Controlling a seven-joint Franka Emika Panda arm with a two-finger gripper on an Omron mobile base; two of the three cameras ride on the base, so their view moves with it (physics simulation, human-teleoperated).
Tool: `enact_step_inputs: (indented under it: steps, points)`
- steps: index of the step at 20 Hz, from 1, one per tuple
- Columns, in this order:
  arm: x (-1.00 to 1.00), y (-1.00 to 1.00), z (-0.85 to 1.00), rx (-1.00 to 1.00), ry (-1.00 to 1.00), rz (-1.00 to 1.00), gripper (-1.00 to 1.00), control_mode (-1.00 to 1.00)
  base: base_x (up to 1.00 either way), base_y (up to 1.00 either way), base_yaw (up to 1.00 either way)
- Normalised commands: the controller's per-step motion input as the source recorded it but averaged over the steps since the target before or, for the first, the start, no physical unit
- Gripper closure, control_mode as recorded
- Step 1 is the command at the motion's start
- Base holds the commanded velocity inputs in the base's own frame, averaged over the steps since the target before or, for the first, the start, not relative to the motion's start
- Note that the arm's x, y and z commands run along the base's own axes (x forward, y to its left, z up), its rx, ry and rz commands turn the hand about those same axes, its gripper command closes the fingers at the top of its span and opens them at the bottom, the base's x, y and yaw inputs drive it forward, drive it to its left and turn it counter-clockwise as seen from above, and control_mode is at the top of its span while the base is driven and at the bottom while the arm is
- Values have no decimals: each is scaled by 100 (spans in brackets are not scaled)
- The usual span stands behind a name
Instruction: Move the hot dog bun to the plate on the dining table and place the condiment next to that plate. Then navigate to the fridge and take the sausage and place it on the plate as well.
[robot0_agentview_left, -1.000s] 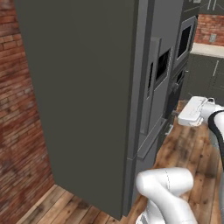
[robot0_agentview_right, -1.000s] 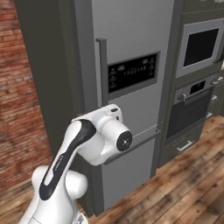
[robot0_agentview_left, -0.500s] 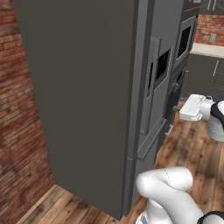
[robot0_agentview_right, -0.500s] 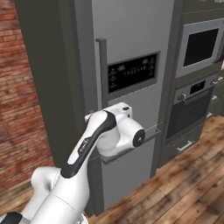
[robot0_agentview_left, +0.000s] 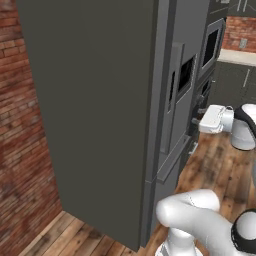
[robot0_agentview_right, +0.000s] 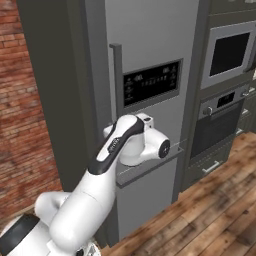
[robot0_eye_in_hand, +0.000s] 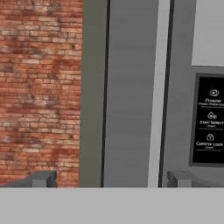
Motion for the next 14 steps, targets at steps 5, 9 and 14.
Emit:
enact_step_inputs:
  steps: [5, 9, 14]
  points:
    - [37, 0, -11, 0, -1, 0, -100, -100, 0, 0, 0]
    - [26, 0, -7, 0, -2, 0, -100, -100, 0, 0, 0]
    - [27, 0, -11, 0, 0, 0, -100, -100, 0, 0, 0]
